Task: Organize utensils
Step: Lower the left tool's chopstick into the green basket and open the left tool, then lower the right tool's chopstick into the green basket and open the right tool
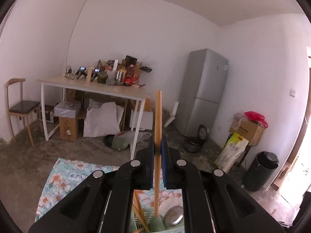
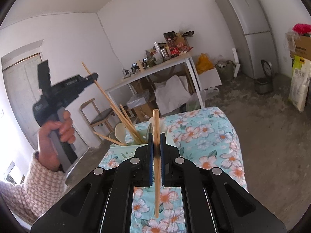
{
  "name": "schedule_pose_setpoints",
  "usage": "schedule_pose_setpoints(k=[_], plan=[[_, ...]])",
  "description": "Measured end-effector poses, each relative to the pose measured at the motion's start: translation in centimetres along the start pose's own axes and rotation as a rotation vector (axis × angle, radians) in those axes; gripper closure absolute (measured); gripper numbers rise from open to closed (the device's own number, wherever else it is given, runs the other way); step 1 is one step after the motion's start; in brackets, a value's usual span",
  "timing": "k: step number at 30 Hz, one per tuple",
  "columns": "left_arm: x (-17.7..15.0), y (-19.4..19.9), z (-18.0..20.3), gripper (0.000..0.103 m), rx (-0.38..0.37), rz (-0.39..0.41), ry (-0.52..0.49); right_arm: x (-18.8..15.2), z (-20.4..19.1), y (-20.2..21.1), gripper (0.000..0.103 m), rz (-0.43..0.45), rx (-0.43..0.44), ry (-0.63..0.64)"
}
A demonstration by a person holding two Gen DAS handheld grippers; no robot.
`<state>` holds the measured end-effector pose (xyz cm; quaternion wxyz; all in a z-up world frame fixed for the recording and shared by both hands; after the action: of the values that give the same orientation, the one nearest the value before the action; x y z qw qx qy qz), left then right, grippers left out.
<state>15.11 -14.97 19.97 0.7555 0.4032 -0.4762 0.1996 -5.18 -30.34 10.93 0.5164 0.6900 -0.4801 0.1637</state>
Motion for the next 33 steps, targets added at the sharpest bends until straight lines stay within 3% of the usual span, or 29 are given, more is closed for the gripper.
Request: schedule_pose_setpoints(k=[6, 10, 22, 27, 33], plan=[[-2.1, -3.3, -0.7, 0.096, 0.036, -0.076, 0.009, 0.2, 0.5, -0.5, 0.099, -0.016, -0.006, -0.013], [-2.5, -2.7, -1.1, 0.063, 0.008, -0.083, 0.031, 0.3, 0.4, -0.7, 0.099, -0.019, -0.008, -0.013], [-3.5, 3.7, -1.3, 0.030, 0.001, -0.040, 0.012, 0.8, -1.6, 0.5, 0.099, 0.017, -0.019, 0.032], [-5.9, 6.4, -2.2, 0.021, -0.011, -0.076, -0.003, 2.2, -3.8, 1.0, 0.099, 0.043, -0.014, 0.093], [-10.0, 8.3, -3.7, 0.013, 0.033, -0.151, -0.032, 5.3, -7.3, 1.0, 0.099, 0.093, 0.003, 0.185]])
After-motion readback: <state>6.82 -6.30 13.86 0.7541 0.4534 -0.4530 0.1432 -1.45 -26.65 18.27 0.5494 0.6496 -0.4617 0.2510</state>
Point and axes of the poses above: each gripper's, at about its wrist camera, not at the fingertips, and y roughly against the way its jaws point, z to its right, x to its top, the point moved 1 cm from there along -y, roughly the way its jaws point, and after that the axes turned 9 degrees about -z, right-handed, at the moved point
